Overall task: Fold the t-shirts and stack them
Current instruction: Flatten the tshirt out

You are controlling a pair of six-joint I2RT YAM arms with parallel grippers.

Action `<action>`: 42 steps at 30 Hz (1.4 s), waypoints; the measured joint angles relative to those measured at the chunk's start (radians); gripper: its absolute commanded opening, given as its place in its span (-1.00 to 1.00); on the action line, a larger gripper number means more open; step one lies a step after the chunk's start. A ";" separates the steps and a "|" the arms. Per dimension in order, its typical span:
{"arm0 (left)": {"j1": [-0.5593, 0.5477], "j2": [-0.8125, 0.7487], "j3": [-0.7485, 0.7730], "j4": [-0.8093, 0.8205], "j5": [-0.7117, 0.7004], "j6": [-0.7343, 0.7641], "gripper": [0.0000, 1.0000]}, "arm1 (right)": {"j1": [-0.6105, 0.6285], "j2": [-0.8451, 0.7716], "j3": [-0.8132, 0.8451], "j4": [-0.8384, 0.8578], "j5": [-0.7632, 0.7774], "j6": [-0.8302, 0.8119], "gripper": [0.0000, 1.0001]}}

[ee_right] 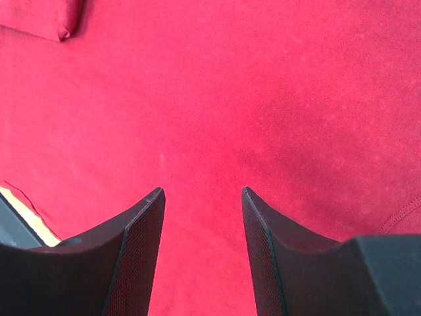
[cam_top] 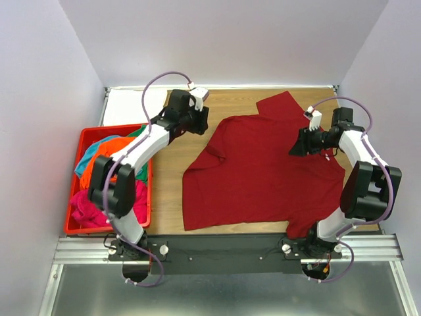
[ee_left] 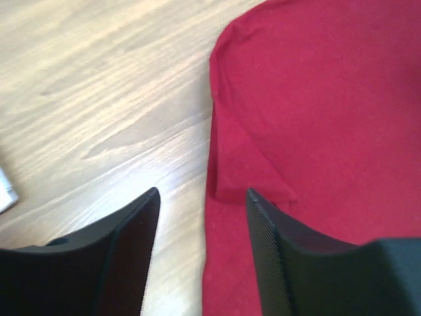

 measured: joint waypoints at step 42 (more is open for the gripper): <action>0.094 0.415 0.071 -0.031 0.496 0.159 -0.35 | 0.000 0.001 -0.004 0.000 0.000 0.000 0.16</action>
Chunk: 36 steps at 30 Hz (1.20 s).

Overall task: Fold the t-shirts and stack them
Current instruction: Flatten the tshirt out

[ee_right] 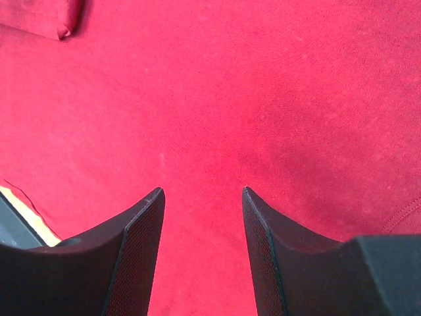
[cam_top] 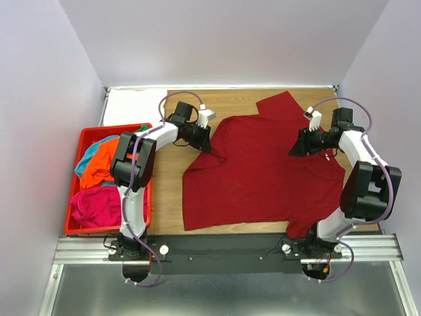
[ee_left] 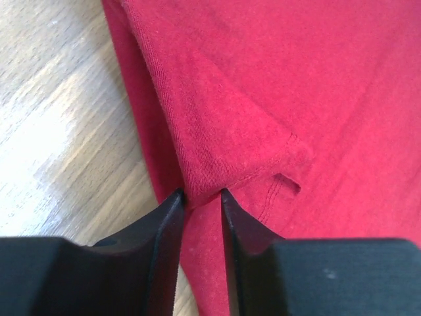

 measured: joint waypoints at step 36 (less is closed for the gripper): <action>0.114 0.151 0.519 -0.278 -0.563 -0.006 -1.00 | 0.000 0.198 0.203 0.005 0.086 -0.024 0.16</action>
